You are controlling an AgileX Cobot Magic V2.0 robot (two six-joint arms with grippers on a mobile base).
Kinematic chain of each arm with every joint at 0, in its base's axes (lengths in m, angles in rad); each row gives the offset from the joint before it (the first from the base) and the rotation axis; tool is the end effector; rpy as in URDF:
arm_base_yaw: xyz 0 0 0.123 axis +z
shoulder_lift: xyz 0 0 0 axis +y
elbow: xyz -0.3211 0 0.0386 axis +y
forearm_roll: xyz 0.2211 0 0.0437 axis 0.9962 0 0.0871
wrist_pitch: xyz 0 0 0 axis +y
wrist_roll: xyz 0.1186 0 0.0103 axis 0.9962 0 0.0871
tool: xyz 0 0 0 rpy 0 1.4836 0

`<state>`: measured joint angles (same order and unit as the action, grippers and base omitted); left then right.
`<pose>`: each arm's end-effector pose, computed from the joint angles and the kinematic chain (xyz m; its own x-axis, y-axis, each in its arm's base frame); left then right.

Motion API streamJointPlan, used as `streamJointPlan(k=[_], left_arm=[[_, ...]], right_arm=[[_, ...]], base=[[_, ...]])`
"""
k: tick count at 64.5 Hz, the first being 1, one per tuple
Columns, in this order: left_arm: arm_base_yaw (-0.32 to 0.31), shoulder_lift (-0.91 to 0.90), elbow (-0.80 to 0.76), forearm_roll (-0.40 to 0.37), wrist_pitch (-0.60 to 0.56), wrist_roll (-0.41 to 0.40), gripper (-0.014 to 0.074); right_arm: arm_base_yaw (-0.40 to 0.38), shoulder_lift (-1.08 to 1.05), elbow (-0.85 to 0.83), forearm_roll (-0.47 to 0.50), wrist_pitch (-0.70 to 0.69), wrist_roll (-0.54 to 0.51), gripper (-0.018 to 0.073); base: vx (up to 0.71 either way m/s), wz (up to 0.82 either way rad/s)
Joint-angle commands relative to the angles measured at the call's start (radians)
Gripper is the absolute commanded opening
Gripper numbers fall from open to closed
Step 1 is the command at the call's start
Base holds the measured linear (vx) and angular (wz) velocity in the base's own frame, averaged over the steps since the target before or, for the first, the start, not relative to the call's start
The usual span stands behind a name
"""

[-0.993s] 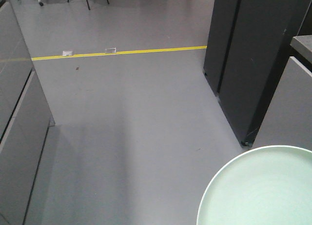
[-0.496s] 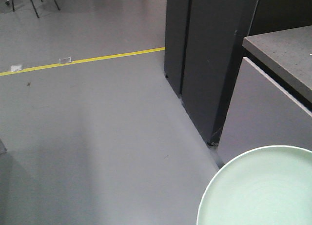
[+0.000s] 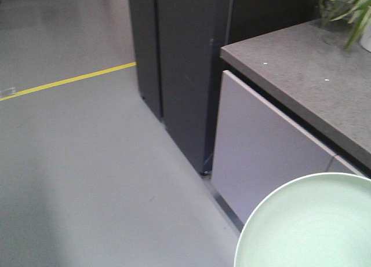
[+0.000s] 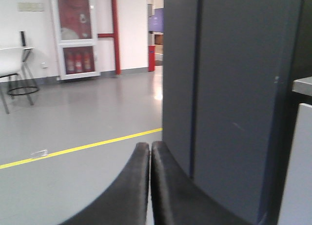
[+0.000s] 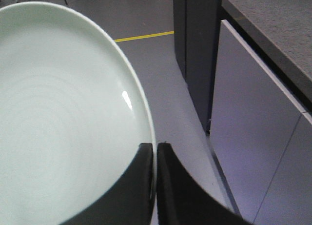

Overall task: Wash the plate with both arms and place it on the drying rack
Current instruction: 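Hold the plate in the right gripper while the base drives to the sink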

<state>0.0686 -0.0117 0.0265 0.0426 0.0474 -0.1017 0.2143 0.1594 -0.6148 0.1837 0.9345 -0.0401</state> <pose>0.0191 0.0016 0.2012 0.0291 -0.0573 -0.9979 -0.0690 0.9959 -0.0591 -0.0256 0.0123 0.3044 -0.3889 -0.0140 -0.9212 -0.3171 0.9408 0.1196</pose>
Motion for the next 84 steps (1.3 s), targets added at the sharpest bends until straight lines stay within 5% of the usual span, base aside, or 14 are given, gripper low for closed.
streamJointPlan(k=[1,84], left_arm=[[0.001,-0.015,0.015,-0.005,-0.074,-0.009,-0.0006],[0.001,-0.015,0.015,-0.005,-0.074,-0.009,-0.0006]], right_arm=[[-0.003,0.014,-0.023,0.005,-0.075,0.0,-0.0005],[-0.003,0.014,-0.023,0.005,-0.075,0.0,-0.0005]], base=[[0.12,-0.43],[0.1,-0.4]])
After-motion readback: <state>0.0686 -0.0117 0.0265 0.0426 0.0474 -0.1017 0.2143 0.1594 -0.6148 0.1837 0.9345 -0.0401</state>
